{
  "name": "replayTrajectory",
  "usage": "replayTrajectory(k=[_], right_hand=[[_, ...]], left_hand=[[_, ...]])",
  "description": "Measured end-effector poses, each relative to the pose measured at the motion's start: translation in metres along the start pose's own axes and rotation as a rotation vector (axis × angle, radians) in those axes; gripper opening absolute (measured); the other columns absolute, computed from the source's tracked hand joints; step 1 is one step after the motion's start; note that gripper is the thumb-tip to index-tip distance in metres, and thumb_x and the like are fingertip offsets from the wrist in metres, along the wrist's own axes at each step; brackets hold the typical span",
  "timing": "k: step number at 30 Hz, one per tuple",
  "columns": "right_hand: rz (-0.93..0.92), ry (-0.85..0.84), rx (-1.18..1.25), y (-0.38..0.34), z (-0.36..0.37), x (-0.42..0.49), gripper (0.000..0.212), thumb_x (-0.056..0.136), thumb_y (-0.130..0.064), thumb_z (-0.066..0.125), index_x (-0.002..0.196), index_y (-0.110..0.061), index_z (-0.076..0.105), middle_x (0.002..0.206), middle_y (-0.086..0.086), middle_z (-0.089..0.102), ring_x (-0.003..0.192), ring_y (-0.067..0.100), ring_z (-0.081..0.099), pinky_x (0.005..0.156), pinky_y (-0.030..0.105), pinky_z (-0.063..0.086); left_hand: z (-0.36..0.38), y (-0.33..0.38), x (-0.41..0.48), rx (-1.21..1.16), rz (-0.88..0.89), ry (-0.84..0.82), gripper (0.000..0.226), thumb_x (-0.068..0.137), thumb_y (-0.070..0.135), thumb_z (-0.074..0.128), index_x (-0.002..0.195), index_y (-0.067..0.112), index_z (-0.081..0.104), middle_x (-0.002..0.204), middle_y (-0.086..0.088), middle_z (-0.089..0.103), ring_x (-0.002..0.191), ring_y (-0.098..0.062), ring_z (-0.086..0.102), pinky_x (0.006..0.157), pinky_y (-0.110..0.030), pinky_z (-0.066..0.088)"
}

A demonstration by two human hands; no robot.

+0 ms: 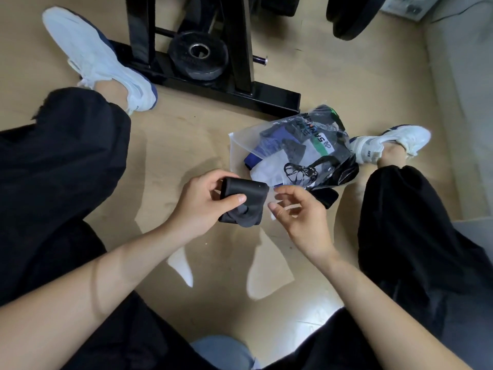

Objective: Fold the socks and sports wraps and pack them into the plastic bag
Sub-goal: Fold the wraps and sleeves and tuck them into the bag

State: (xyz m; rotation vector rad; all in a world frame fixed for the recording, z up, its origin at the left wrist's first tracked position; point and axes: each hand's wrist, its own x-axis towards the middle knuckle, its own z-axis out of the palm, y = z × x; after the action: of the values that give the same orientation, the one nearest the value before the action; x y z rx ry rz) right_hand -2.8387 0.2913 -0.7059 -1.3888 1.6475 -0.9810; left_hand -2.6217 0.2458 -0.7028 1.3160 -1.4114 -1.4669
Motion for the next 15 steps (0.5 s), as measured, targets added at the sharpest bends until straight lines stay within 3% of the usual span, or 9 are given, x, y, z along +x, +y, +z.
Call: replayTrajectory(k=[3, 6, 9, 12, 15], right_hand=[[-0.369, -0.021, -0.629, 0.004, -0.015, 0.03, 0.032, 0.081, -0.017, 0.079, 0.112, -0.018, 0.069, 0.122, 0.004, 0.056, 0.109, 0.027, 0.052, 0.089, 0.033, 0.047], [-0.419, -0.212, -1.079, 0.005, -0.014, 0.064, 0.045, 0.078, -0.019, 0.08, 0.121, -0.023, 0.067, 0.143, 0.015, 0.042, 0.113, 0.041, 0.043, 0.088, 0.05, 0.05], [-0.302, -0.368, -1.199, 0.001, -0.007, 0.09, 0.042, 0.088, -0.016, 0.068, 0.129, -0.021, 0.059, 0.142, 0.013, 0.039, 0.114, 0.038, 0.045, 0.078, 0.05, 0.054], [-0.245, -0.409, -1.223, -0.005, -0.004, 0.105, 0.045, 0.089, -0.006, 0.062, 0.131, -0.02, 0.055, 0.128, 0.011, 0.048, 0.105, 0.038, 0.055, 0.071, 0.045, 0.053], [-0.209, -0.442, -1.173, -0.003, -0.004, 0.114, 0.053, 0.085, 0.004, 0.06, 0.133, -0.018, 0.056, 0.123, 0.013, 0.053, 0.099, 0.04, 0.061, 0.075, 0.044, 0.053]], left_hand=[[-0.009, -0.006, 0.008, 0.016, -0.03, 0.057, 0.026, 0.082, 0.008, 0.08, 0.101, 0.023, 0.072, 0.088, 0.002, 0.076, 0.076, -0.009, 0.069, 0.074, -0.028, 0.054], [-0.015, -0.011, 0.016, 0.029, -0.039, 0.095, 0.026, 0.083, 0.01, 0.078, 0.105, 0.022, 0.071, 0.09, 0.003, 0.076, 0.076, -0.008, 0.067, 0.073, -0.029, 0.052], [-0.019, -0.017, 0.023, 0.043, -0.028, 0.123, 0.029, 0.084, 0.014, 0.075, 0.11, 0.026, 0.069, 0.096, 0.005, 0.074, 0.08, -0.009, 0.066, 0.076, -0.029, 0.05], [-0.022, -0.017, 0.024, 0.12, 0.035, 0.144, 0.042, 0.085, 0.022, 0.072, 0.122, 0.037, 0.062, 0.102, 0.013, 0.071, 0.082, -0.014, 0.065, 0.079, -0.032, 0.053], [-0.022, -0.011, 0.024, 0.188, 0.112, 0.096, 0.044, 0.09, 0.015, 0.069, 0.125, 0.04, 0.059, 0.091, 0.011, 0.067, 0.069, -0.019, 0.061, 0.067, -0.027, 0.049]])
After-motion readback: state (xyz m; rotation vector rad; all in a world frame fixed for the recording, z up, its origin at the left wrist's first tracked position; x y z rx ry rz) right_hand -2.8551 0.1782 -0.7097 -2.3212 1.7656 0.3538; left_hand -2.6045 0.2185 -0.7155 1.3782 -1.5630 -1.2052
